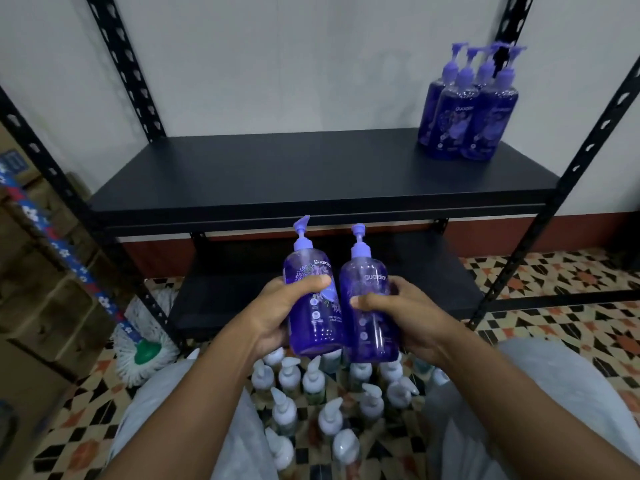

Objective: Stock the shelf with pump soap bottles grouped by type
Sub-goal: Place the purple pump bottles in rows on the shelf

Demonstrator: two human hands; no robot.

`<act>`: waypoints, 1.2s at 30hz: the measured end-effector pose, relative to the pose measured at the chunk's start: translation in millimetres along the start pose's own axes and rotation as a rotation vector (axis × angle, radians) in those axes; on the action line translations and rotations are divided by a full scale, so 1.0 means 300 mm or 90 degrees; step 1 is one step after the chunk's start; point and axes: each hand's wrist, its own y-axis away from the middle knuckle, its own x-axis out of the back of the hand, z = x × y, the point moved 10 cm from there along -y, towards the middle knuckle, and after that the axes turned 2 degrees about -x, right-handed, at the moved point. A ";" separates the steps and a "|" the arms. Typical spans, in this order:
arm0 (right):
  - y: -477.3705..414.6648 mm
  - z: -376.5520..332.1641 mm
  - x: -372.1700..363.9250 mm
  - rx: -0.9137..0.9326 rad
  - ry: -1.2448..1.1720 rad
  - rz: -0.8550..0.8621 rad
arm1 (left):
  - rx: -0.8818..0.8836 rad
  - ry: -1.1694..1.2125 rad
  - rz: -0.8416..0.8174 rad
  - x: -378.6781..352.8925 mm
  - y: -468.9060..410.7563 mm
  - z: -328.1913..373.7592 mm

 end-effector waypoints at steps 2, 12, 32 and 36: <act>0.034 -0.056 0.030 0.074 0.084 0.075 | -0.030 0.016 -0.002 -0.019 -0.003 0.021; 0.115 -0.275 0.172 0.225 0.076 0.171 | -0.055 0.029 -0.028 -0.202 -0.050 0.130; -0.024 -0.862 0.742 0.444 0.138 0.375 | -0.195 -0.020 -0.118 -0.750 -0.393 0.515; -0.094 -0.894 0.804 0.469 0.149 0.380 | -0.189 -0.002 -0.126 -0.804 -0.457 0.504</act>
